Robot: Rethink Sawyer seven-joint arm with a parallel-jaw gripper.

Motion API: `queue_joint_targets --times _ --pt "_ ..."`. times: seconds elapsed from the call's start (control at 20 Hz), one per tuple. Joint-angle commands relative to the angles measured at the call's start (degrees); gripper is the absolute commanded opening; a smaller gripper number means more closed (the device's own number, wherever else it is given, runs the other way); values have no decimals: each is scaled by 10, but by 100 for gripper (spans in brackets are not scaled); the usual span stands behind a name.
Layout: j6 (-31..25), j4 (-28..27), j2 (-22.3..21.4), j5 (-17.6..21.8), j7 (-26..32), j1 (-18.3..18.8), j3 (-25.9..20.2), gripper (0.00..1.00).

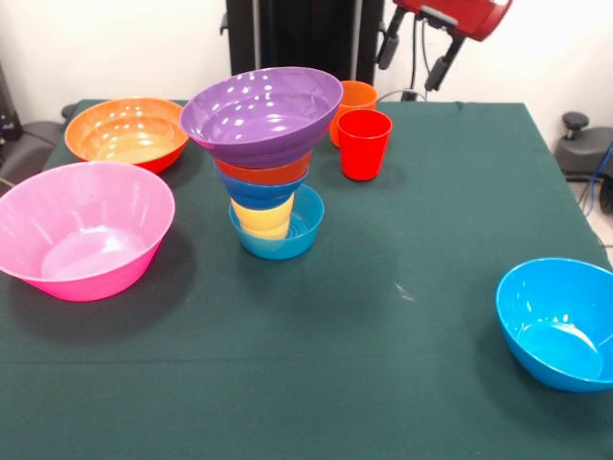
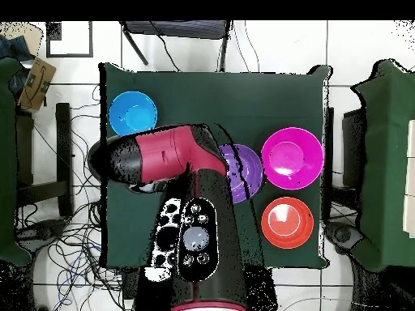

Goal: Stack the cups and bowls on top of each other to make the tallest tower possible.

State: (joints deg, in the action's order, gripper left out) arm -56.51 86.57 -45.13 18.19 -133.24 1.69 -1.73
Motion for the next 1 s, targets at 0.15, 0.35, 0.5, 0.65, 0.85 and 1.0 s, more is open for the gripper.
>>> queue_joint_targets --times 0.15,0.35,0.5,0.65,0.85,1.0 --pt "18 64 -62 -32 100 53 -59 100" --pt "0 73 -104 -37 161 90 -75 100" --pt "-17 74 -123 -35 194 120 -86 100" --pt "-16 69 -118 -31 215 149 -106 100" --pt "13 48 -85 -20 186 157 -128 100" --pt "38 12 -62 -4 169 156 -138 100"
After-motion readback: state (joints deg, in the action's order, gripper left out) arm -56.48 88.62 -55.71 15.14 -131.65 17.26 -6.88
